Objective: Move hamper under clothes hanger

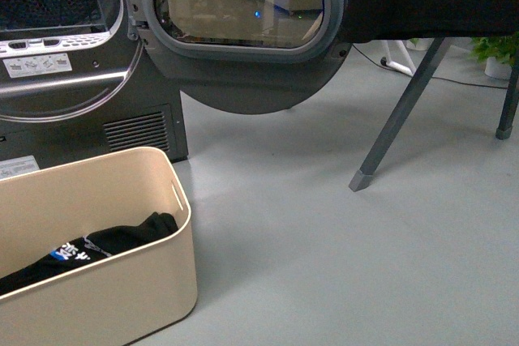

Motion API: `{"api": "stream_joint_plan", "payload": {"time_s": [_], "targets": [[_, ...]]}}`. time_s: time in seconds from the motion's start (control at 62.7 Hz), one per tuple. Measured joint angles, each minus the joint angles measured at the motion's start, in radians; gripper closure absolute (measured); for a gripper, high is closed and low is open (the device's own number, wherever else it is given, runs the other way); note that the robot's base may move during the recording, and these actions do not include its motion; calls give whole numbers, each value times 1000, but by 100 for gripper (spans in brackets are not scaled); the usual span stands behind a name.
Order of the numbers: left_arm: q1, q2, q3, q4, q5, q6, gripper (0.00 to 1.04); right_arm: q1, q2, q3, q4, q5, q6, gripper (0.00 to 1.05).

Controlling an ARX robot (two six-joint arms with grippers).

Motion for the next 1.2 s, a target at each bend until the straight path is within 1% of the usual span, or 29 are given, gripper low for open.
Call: {"api": "stream_joint_plan", "payload": {"time_s": [1.196], "targets": [[0, 0, 0, 0, -4, 0, 7, 0, 0, 0, 0, -3, 0, 8]]}}
